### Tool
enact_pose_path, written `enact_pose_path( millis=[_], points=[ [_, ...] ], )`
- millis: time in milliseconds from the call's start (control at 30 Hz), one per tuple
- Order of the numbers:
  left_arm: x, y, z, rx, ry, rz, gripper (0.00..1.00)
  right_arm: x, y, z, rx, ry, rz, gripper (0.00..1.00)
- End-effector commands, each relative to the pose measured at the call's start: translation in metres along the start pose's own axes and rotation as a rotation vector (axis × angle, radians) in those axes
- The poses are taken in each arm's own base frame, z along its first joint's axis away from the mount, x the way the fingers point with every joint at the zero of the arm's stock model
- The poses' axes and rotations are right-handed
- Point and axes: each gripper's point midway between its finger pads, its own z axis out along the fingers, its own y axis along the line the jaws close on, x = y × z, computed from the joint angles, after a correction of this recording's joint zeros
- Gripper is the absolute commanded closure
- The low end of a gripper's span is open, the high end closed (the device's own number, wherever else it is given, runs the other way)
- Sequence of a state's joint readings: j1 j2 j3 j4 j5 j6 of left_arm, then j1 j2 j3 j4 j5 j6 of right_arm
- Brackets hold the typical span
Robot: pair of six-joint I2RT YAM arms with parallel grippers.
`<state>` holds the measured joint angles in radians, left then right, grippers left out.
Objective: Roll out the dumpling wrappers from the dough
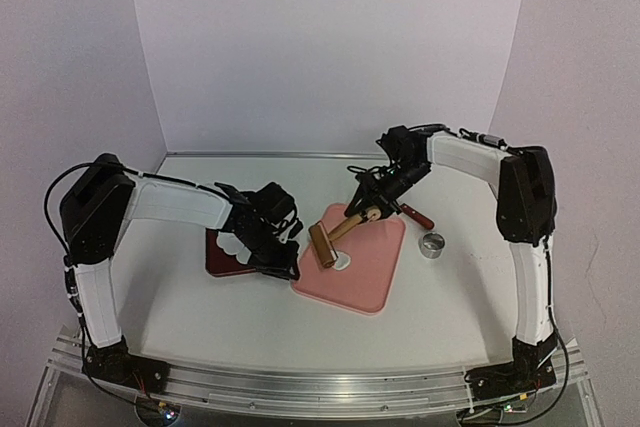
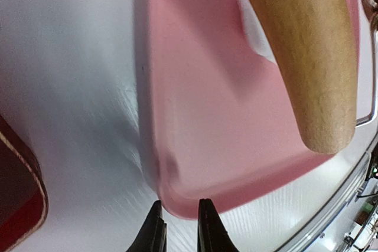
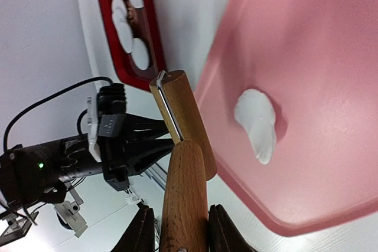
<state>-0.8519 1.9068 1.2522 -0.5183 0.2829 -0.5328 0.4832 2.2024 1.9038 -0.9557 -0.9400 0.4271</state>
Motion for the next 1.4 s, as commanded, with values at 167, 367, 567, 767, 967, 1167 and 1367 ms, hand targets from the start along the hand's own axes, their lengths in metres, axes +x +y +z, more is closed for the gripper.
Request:
enact_pose_path(
  millis=[167,367,567,767,967,1167,1367],
  points=[
    [-0.055,-0.04,-0.055,0.062,-0.117,-0.018,0.55,0.026,0.037,-0.078,0.058,-0.213,-0.024,1.0],
    [-0.118,-0.025,-0.032,-0.006,-0.152,-0.068,0.49,0.026,0.002,-0.086,0.138,-0.276,0.071,1.0],
    [-0.146,-0.013,0.002,-0.064,-0.139,-0.054,0.48,0.037,-0.007,-0.081,0.144,-0.245,0.039,1.0],
    [-0.145,-0.005,0.026,-0.065,-0.112,-0.047,0.53,0.047,-0.011,-0.083,0.157,-0.246,0.034,1.0],
    [-0.136,0.001,0.042,-0.054,-0.086,-0.03,0.75,0.051,-0.008,-0.081,0.136,-0.224,-0.006,1.0],
    [-0.116,0.018,0.048,-0.128,-0.053,-0.017,0.97,0.052,-0.015,-0.072,0.141,-0.191,-0.018,1.0],
    [-0.09,0.006,0.04,-0.132,-0.075,0.043,1.0,0.047,-0.016,-0.062,0.149,-0.165,-0.065,1.0]
  ],
)
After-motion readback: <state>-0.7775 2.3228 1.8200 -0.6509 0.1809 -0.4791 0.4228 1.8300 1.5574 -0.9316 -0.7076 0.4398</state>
